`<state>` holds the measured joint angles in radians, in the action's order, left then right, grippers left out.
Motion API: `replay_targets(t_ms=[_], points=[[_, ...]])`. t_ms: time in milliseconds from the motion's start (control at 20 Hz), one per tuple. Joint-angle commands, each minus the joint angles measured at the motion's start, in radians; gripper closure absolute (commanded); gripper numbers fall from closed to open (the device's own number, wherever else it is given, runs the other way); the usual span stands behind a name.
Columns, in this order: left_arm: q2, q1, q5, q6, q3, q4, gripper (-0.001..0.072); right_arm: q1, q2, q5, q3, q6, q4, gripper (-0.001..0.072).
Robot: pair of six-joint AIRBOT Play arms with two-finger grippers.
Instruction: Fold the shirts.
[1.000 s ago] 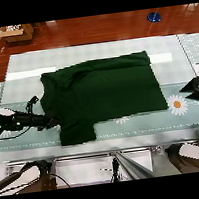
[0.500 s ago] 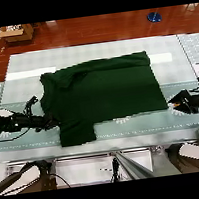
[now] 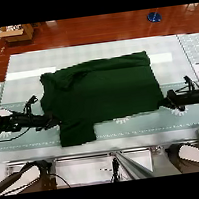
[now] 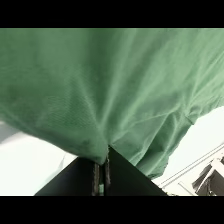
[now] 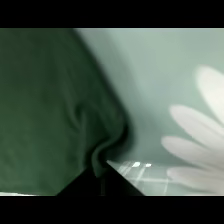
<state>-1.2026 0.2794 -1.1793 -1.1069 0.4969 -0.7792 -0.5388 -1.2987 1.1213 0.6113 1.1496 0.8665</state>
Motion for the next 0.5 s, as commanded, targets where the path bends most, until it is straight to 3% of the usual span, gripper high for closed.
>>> replay_targets(t_ms=[0, 200, 300, 450], points=[[0.029, 0.001, -0.048, 0.000, 0.075, 0.018, 0.0680, 0.069, 0.013, 0.110, 0.106, -0.068, -0.115, 0.0685], [0.191, 0.001, -0.174, -0.001, 0.432, 0.102, 0.0680, 0.069, 0.170, 0.225, 0.404, -0.078, -0.244, 0.0685], [0.277, 0.001, -0.183, -0.010, 0.693, 0.126, 0.0680, 0.069, 0.276, 0.199, 0.576, -0.077, -0.319, 0.0685], [0.355, 0.001, -0.156, -0.012, 1.110, 0.120, 0.0680, 0.068, 0.427, 0.078, 0.837, -0.040, -0.285, 0.0685]])
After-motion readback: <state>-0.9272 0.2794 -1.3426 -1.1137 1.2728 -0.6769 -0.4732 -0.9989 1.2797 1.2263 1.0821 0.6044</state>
